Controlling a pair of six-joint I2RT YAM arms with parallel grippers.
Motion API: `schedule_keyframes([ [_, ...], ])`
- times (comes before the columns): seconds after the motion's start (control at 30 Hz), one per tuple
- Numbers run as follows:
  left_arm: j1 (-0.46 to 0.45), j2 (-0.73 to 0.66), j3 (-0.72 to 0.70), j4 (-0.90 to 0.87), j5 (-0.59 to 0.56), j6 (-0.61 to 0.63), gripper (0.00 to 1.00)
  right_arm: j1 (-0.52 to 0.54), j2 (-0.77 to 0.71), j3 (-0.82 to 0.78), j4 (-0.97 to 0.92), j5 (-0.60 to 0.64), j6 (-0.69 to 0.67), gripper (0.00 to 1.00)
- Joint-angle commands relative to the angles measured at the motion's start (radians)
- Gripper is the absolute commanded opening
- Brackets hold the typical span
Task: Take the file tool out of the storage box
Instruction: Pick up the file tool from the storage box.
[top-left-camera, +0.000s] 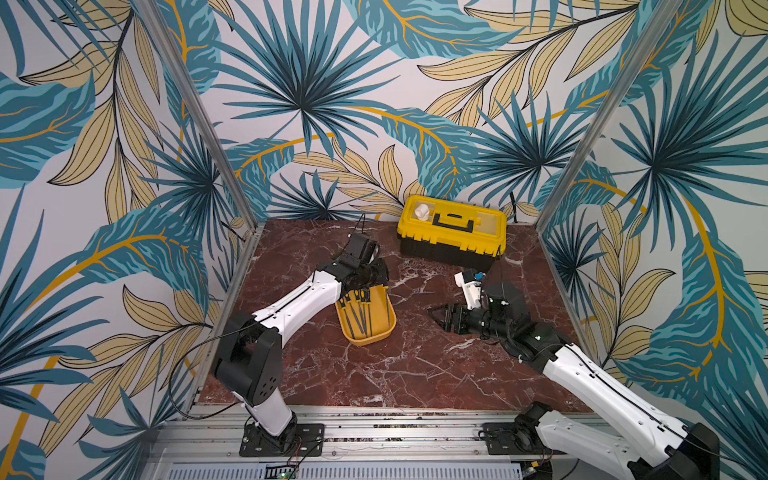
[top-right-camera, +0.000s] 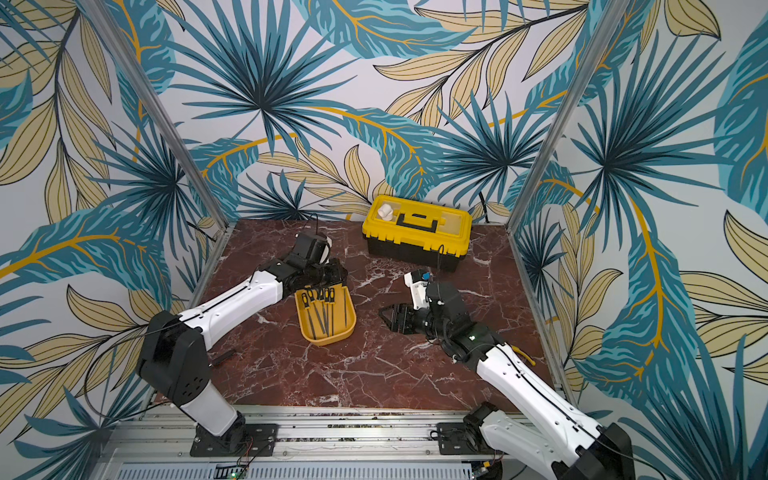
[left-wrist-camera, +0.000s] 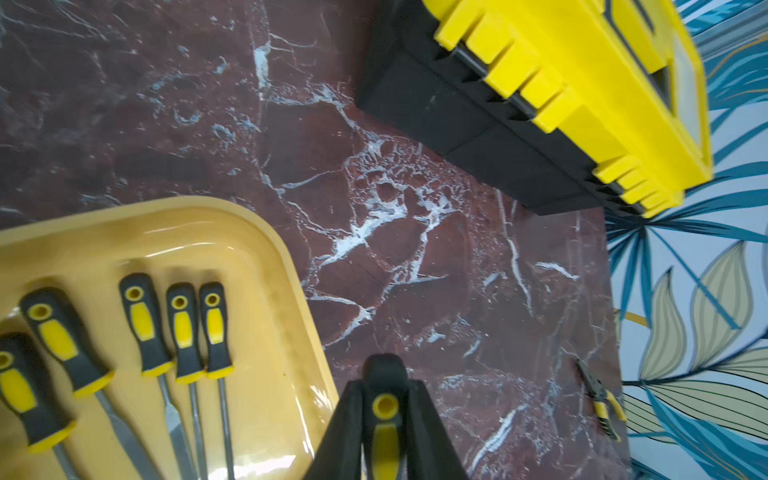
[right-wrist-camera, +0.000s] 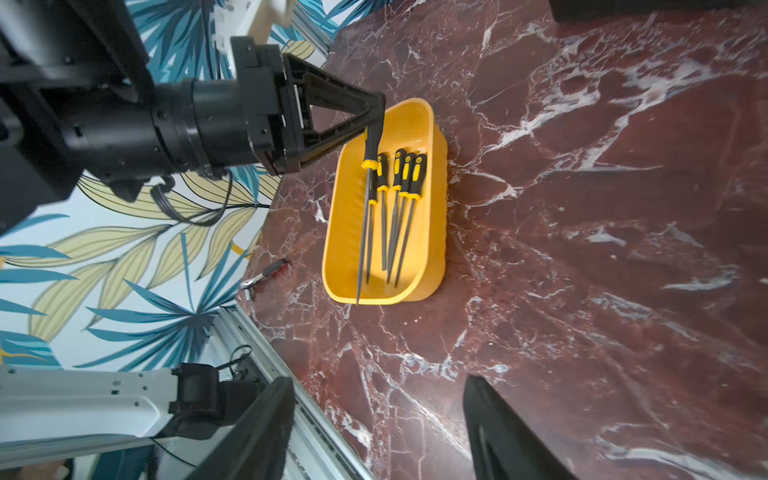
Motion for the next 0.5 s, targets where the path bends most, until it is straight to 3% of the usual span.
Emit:
schedule_keyframes([
  [0.0, -0.011, -0.052, -0.057, 0.099, 0.091, -0.066, 0.12, 0.019, 0.022, -0.025, 0.106, -0.028, 0.045, 0.61],
  [0.2, -0.024, -0.084, -0.085, 0.150, 0.140, -0.121, 0.13, 0.052, 0.070, -0.017, 0.139, -0.017, 0.050, 0.47],
  [0.47, -0.038, -0.102, -0.087, 0.176, 0.182, -0.170, 0.13, 0.082, 0.136, -0.014, 0.173, -0.008, 0.056, 0.40],
])
